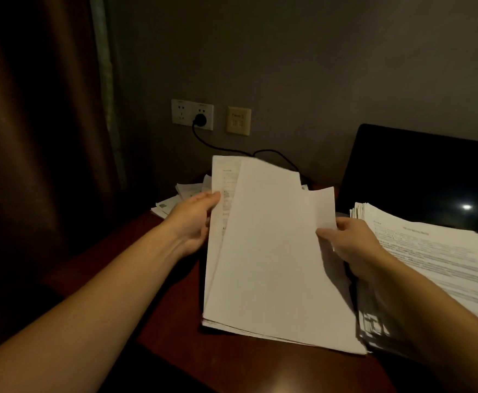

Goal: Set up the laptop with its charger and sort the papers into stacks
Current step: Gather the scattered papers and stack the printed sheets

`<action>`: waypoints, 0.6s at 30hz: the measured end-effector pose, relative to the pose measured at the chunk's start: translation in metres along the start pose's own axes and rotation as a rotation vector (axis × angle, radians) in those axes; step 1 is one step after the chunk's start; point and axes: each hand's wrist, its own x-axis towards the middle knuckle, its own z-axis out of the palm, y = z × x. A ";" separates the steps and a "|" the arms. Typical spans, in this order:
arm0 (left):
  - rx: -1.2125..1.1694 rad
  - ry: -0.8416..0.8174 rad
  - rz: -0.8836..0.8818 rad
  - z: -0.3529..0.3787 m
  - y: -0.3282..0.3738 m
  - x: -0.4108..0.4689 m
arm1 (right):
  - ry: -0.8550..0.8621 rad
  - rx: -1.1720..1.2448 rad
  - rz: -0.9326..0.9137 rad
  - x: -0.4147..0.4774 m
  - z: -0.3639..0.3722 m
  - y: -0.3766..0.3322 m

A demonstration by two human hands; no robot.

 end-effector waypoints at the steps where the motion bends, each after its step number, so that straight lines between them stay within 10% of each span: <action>1: -0.055 -0.004 0.014 0.003 0.005 -0.004 | 0.030 -0.052 -0.032 0.001 -0.001 0.000; 9: -0.219 -0.207 0.185 0.044 0.052 -0.035 | 0.220 -0.279 -0.341 0.005 -0.011 -0.003; 18: -0.272 -0.473 0.150 0.056 0.077 -0.048 | 0.174 0.263 -0.286 0.000 -0.029 -0.028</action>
